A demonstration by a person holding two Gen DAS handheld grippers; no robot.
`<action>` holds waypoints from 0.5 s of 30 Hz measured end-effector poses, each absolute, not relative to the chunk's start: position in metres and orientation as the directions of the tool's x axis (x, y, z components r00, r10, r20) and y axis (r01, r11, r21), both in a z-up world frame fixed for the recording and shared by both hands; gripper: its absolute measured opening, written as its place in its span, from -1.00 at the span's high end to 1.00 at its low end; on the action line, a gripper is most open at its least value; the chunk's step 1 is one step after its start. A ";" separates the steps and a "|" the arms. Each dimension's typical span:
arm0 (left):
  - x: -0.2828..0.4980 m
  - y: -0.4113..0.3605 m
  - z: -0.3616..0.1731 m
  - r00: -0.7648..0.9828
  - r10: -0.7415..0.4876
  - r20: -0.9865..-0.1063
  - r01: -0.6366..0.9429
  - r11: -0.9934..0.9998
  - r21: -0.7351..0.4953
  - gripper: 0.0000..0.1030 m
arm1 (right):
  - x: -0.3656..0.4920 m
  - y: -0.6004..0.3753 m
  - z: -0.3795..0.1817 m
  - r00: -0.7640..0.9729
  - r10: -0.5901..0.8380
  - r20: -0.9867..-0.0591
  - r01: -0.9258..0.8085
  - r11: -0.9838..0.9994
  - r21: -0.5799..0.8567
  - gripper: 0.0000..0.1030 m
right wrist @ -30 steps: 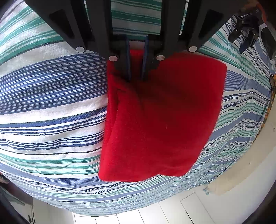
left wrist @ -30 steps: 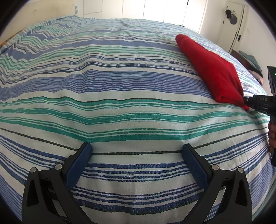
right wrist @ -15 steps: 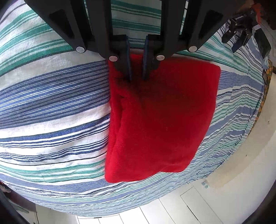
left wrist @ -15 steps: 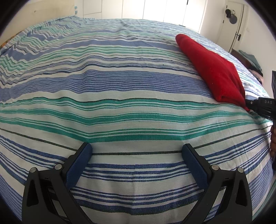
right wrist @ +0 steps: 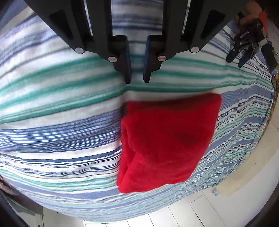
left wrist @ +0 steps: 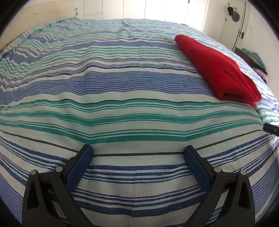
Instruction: Fold small clothes
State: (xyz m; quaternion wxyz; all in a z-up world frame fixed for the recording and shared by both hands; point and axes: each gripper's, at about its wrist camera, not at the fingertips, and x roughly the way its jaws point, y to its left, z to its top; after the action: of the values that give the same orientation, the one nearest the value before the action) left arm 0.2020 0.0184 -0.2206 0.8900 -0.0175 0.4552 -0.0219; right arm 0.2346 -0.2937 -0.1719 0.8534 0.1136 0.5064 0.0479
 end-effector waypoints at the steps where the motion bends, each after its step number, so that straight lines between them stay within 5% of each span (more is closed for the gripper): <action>1: 0.203 0.018 -0.221 0.579 -0.055 -0.814 0.025 0.998 -0.049 -0.99 | 0.221 -0.288 -0.167 0.489 0.164 -0.857 0.028 0.979 0.203 0.43; 3: 0.204 0.017 -0.221 0.563 -0.048 -0.825 0.026 0.999 -0.041 -0.99 | 0.196 -0.276 -0.165 0.483 0.112 -0.869 0.024 0.990 0.141 -0.12; 5: 0.205 0.015 -0.221 0.550 -0.033 -0.835 0.025 0.999 -0.023 -0.99 | 0.179 -0.264 -0.175 0.458 0.086 -0.885 -0.001 0.995 0.096 -0.32; 8: 0.201 0.013 -0.220 0.537 -0.018 -0.843 0.026 1.000 -0.005 -0.99 | 0.165 -0.251 -0.181 0.493 0.025 -0.870 -0.060 0.998 -0.006 -0.38; 15: 0.169 0.025 -0.206 0.529 -0.081 -0.845 0.040 0.997 -0.071 -0.98 | 0.164 -0.274 -0.178 0.461 0.145 -0.875 -0.038 0.989 0.144 -0.40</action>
State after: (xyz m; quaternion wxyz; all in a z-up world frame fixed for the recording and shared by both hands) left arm 0.1687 0.0255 -0.2059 0.8740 -0.0214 0.4842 -0.0347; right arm 0.1638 -0.2743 -0.1780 0.8532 0.0520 0.5163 0.0538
